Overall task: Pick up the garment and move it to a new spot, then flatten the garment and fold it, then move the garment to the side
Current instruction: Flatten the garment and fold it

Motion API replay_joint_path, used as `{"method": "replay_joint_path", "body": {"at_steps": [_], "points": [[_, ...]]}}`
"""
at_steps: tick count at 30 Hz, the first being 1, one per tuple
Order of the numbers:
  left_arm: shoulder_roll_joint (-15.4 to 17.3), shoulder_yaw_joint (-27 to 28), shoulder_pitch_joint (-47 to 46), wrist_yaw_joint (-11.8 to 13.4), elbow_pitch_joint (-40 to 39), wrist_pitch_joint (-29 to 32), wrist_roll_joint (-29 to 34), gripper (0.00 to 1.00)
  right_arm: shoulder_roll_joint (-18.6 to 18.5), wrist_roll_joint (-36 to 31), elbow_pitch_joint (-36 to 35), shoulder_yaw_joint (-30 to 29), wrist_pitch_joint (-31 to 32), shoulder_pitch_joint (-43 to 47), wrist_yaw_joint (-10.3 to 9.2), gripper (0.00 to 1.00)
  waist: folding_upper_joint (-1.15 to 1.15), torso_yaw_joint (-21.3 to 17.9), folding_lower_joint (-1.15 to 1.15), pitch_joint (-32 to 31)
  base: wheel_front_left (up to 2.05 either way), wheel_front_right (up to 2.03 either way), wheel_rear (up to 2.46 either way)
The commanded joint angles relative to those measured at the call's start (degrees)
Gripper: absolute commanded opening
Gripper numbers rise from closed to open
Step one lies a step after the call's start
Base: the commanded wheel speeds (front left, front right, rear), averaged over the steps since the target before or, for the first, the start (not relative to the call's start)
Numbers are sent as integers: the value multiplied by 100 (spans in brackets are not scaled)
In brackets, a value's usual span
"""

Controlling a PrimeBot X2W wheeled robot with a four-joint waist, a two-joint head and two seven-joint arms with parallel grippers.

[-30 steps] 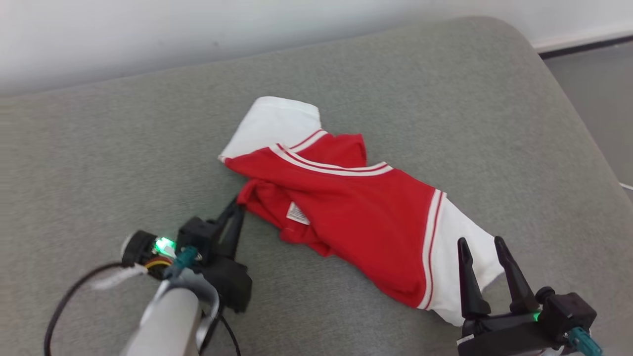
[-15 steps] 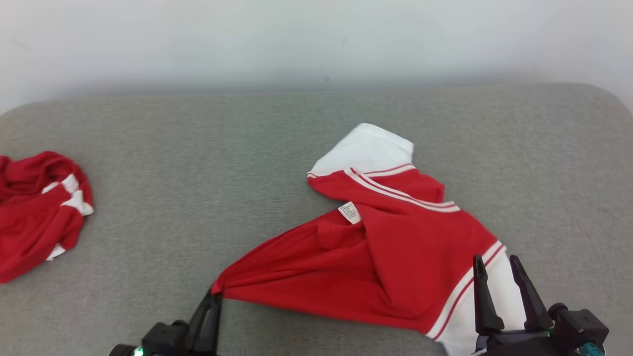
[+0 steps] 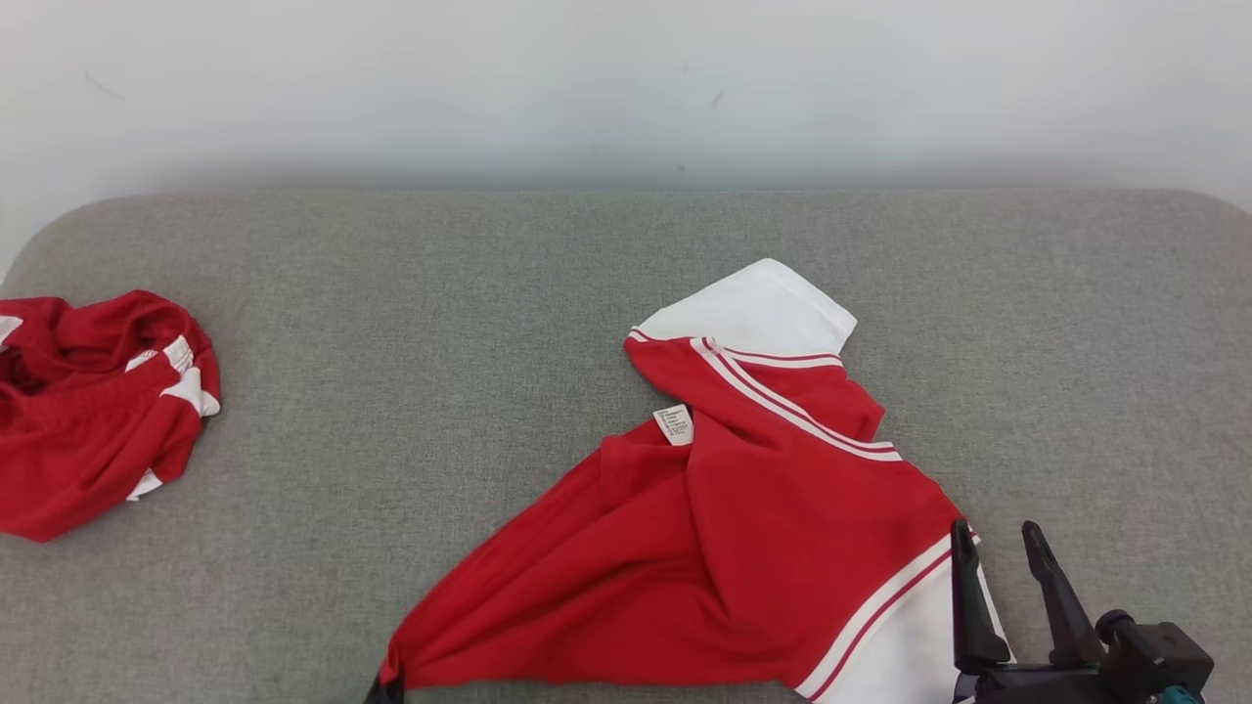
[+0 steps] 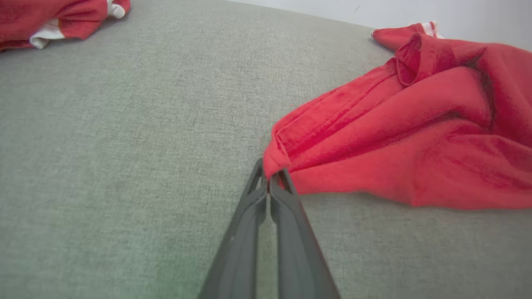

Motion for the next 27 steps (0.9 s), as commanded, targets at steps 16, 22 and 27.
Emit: {"method": "replay_joint_path", "body": {"at_steps": [16, 22, 27], "points": [[-186, 530, 157, -30, -489, -16, 251, 100, -1, -36, 16, -112, -5, 11, 8, 100, 0, 183, 1, -38, 0, 0, 0], [-209, 461, -8, -110, -546, -16, 388, 100, -1, -21, 44, -71, -5, 18, 8, 100, 0, 155, 1, -62, 0, 0, 0], [-180, 254, -473, -219, -374, -16, 529, 100, -1, -51, 75, 14, -5, -63, 8, 100, 0, 30, 1, -44, 0, 0, 0]]}}
